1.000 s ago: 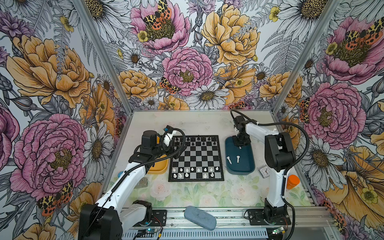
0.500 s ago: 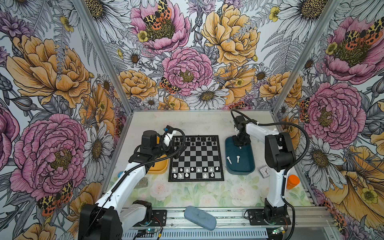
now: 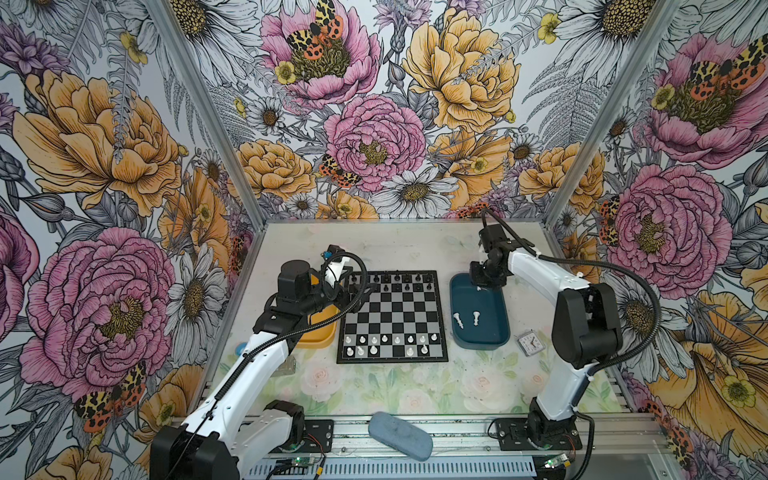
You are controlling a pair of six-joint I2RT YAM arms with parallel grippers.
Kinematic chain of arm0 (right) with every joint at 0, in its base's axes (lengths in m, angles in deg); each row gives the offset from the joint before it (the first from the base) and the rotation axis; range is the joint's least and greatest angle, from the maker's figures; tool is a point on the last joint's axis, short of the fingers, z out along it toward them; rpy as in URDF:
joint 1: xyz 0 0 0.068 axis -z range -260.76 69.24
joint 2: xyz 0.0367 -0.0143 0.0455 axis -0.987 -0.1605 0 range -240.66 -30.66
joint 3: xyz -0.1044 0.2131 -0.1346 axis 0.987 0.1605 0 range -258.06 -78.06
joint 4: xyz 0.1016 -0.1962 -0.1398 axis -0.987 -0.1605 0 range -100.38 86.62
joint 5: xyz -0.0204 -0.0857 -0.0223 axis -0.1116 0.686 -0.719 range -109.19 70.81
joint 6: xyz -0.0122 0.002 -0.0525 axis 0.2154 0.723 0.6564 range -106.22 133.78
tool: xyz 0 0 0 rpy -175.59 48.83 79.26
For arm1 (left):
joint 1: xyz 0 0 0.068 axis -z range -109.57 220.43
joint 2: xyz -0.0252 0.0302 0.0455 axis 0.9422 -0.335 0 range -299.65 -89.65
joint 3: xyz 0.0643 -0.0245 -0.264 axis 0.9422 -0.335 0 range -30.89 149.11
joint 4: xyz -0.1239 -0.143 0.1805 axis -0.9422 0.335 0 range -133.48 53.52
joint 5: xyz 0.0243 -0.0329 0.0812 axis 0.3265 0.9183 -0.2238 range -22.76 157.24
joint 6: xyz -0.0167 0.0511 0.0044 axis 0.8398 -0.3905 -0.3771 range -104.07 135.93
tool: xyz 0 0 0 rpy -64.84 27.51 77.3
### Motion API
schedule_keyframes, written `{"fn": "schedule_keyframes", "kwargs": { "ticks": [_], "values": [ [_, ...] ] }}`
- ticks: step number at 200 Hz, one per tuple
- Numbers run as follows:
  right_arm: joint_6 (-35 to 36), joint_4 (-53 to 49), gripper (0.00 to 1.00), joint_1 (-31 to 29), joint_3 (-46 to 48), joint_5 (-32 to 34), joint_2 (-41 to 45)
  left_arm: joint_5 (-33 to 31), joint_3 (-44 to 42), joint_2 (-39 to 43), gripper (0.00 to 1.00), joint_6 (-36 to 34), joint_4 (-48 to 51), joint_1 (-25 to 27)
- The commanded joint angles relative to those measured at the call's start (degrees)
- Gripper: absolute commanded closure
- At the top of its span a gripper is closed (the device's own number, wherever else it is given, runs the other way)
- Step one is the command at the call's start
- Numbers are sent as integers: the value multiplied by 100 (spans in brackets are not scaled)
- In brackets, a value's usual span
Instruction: Set up the chess pieces on the board
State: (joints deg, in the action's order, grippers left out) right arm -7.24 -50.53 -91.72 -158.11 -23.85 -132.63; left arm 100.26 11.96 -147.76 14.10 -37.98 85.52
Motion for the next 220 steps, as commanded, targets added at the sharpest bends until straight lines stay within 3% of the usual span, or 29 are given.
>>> {"fn": "schedule_keyframes", "kwargs": {
  "ticks": [1, 35, 79, 141, 180, 220],
  "values": [
    [-613, 698, 100, -79, 255, -449, 727, -99, 39, 111, 5, 427, -701, 332],
    [-1263, 1490, 100, -225, 804, -674, 1655, -978, -97, 198, 5, 721, -1429, 949],
    [-2017, 2553, 100, -431, 1509, -898, 2621, -1588, -652, -70, 5, 1380, -3664, 1708],
    [-2678, 3475, 100, -582, 2074, -1265, 3617, -3071, -488, -1719, 11, 846, -5808, 3435],
    [-2822, 3597, 100, -565, 2257, -1393, 4006, -3682, -408, -2762, 22, 856, -7447, 3822],
    [-2987, 3739, 100, -549, 2446, -1546, 4346, -4206, -67, -3697, 26, 555, -8628, 4155]
  ]
}}
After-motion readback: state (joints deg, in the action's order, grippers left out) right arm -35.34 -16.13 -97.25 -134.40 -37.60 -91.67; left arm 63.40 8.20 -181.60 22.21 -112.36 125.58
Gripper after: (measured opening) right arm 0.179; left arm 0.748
